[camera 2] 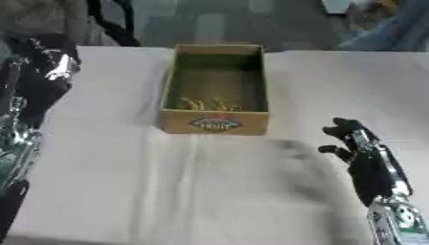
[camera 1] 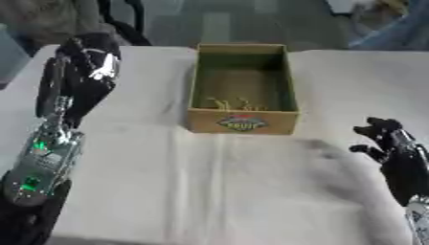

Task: Pick up objects on the table and place them in the box.

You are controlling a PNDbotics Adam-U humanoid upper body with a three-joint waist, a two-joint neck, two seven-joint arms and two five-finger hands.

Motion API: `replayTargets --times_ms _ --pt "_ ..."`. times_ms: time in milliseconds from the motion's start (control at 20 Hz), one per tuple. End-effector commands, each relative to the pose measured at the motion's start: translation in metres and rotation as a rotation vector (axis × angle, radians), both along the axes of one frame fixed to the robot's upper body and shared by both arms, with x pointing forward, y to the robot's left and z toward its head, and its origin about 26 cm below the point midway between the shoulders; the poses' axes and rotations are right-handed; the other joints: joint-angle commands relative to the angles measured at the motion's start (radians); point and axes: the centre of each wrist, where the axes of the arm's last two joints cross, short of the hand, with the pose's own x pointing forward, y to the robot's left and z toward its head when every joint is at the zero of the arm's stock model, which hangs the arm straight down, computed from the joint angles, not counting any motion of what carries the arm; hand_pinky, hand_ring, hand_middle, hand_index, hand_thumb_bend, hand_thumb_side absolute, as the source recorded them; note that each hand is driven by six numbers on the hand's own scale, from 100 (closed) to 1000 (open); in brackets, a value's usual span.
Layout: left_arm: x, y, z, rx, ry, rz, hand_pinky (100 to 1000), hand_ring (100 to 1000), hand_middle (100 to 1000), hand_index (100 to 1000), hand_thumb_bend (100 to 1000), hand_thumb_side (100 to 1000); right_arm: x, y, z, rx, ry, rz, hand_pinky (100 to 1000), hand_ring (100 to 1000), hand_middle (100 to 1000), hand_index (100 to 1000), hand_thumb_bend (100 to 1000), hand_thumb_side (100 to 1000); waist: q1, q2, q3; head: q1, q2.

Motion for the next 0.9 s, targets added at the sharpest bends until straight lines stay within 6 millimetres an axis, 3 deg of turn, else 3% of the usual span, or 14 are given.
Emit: replayTargets --times_ms 50,400,650,900 --pt "-0.001 -0.002 -0.004 -0.035 -0.009 0.001 588 555 557 699 221 379 0.001 -0.001 0.009 0.000 -0.029 0.005 593 829 601 759 100 629 -0.008 -0.020 0.012 -0.008 0.019" --pt "-0.005 -0.003 -0.035 -0.083 0.070 0.032 584 550 552 694 233 417 0.001 0.001 0.008 0.005 -0.030 0.014 593 830 600 759 100 616 -0.028 -0.048 0.066 -0.004 0.045" --pt "-0.010 -0.001 -0.049 -0.108 0.101 0.071 583 549 550 693 244 425 0.000 0.000 0.005 -0.001 -0.022 0.018 593 831 599 759 100 611 -0.036 -0.068 0.138 -0.016 0.049" --pt "-0.012 0.000 -0.050 -0.111 0.096 0.082 582 548 550 692 248 427 0.000 -0.001 0.006 0.005 -0.027 0.011 594 831 600 759 100 607 -0.036 -0.071 0.128 -0.025 0.049"
